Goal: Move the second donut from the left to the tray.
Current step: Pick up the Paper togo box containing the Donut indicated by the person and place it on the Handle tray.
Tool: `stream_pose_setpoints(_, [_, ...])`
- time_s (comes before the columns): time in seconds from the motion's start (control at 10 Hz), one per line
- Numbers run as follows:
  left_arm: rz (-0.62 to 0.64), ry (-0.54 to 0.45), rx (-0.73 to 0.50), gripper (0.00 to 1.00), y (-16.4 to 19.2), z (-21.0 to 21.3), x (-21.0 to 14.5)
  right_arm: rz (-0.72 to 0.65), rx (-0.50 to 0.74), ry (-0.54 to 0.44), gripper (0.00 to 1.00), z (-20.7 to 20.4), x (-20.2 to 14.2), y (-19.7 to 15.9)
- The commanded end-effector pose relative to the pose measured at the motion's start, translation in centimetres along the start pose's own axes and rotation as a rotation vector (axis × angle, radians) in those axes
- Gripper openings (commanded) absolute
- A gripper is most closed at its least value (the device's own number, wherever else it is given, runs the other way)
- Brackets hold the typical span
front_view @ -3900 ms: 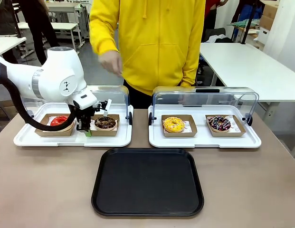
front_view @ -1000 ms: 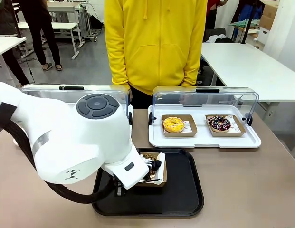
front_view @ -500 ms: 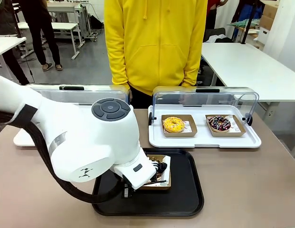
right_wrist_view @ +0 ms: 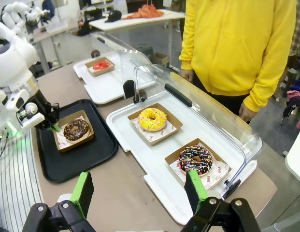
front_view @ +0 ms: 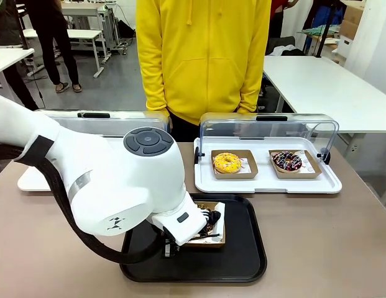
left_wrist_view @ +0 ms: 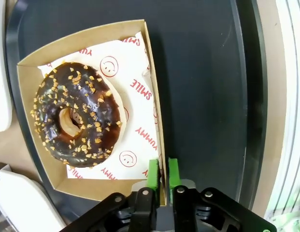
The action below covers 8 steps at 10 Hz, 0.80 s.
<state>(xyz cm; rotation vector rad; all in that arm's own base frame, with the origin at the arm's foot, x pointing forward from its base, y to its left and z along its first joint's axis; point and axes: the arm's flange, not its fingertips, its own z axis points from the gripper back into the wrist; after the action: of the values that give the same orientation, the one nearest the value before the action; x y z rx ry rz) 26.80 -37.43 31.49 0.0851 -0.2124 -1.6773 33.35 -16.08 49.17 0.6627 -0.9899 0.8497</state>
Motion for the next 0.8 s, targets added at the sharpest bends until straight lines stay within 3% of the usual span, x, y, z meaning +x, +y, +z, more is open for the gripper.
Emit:
stream_pose_setpoints(0.0, [0.009,-0.005,-0.002,1.00,0.1,0.7,0.1,0.027,-0.003,-0.037,1.00,-0.1,0.3,-0.3])
stream_pose_setpoints(0.1, [0.020,-0.006,-0.005,0.64,0.1,1.3,0.0,0.027,-0.003,-0.037,1.00,-0.1,0.3,-0.3])
stream_pose_setpoints(0.2, [0.022,-0.013,-0.004,1.00,0.2,2.2,-0.1,0.027,-0.003,-0.037,1.00,-0.1,0.3,-0.3])
stream_pose_setpoints(0.7, [0.003,-0.046,0.022,1.00,-0.5,7.5,-0.6,0.027,-0.003,-0.037,1.00,-0.1,0.3,-0.3])
